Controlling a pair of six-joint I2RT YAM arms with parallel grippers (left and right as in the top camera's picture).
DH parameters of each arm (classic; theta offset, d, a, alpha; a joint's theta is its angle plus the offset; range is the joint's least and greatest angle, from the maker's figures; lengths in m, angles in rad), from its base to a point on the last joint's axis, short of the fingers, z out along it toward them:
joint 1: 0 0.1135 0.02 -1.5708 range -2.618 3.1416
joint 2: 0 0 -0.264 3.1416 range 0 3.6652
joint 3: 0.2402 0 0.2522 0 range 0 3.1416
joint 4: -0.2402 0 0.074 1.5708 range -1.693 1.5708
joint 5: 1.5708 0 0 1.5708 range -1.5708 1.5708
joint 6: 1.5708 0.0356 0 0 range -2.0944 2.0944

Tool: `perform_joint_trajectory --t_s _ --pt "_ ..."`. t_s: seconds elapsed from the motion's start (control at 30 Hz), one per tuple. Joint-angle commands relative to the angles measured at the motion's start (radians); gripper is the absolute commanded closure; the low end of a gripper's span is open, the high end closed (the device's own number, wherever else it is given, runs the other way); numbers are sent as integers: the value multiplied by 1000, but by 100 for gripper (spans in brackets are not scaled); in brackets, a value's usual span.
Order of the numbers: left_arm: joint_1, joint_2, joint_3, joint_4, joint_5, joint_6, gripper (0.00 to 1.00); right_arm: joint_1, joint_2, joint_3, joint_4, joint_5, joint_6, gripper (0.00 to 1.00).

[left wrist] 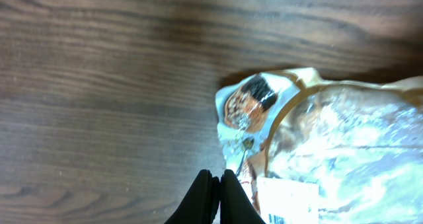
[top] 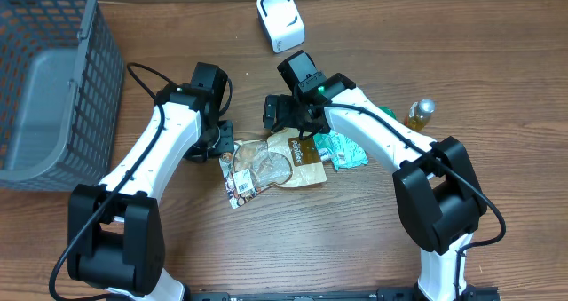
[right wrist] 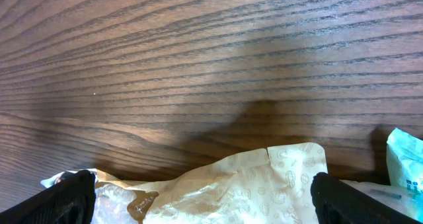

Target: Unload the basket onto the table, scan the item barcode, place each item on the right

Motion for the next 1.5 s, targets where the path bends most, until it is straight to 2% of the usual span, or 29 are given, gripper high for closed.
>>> perform_joint_trajectory --t_s 0.0,0.27,0.4,0.9,1.47 --pt "-5 -13 7 -22 -10 -21 96 3 -38 -5 4 9 3 0" --pt "-6 -13 -11 -23 -8 -21 96 3 -38 -5 4 9 3 0" --pt "-6 -13 -11 -28 -9 -21 86 3 -38 -5 4 9 3 0" --pt "-6 -13 -11 -19 -9 -45 94 3 -38 -5 4 9 3 0" --pt "-6 -13 -11 -18 -9 -45 92 3 -38 -5 4 9 3 0"
